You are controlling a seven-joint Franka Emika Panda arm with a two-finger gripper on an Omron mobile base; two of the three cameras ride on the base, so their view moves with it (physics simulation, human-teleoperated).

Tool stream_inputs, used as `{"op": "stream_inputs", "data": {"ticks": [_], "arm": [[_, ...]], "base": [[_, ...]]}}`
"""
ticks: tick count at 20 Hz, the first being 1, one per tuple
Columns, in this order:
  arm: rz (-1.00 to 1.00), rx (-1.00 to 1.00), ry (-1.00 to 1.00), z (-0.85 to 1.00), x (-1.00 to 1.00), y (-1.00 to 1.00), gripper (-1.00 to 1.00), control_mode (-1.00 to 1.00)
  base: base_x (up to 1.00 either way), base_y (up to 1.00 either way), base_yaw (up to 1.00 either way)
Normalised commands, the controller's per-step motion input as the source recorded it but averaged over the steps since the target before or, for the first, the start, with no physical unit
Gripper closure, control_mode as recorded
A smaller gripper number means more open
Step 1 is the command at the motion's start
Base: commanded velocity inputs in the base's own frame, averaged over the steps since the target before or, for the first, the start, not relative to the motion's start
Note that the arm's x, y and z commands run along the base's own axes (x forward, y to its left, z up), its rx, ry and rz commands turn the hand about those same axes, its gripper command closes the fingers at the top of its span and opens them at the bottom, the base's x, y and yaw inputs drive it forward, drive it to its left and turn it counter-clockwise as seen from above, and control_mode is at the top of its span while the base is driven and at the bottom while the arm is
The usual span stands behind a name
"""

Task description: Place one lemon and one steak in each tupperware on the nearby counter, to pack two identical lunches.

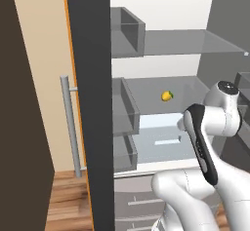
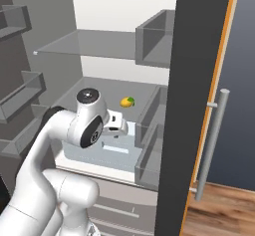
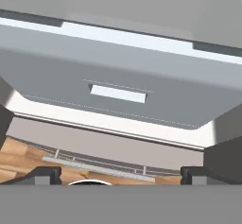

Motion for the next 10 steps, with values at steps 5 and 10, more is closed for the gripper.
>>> {"op": "stream_inputs", "data": {"ticks": [5,10], "arm": [[-0.04,0.0,0.0,0.0,0.34,0.0,-1.0,-1.0],[-0.12,0.06,0.0,0.0,0.27,0.01,-1.0,-1.0]], "base": [[0.0,0.0,0.0],[0.0,0.0,0.0]]}}
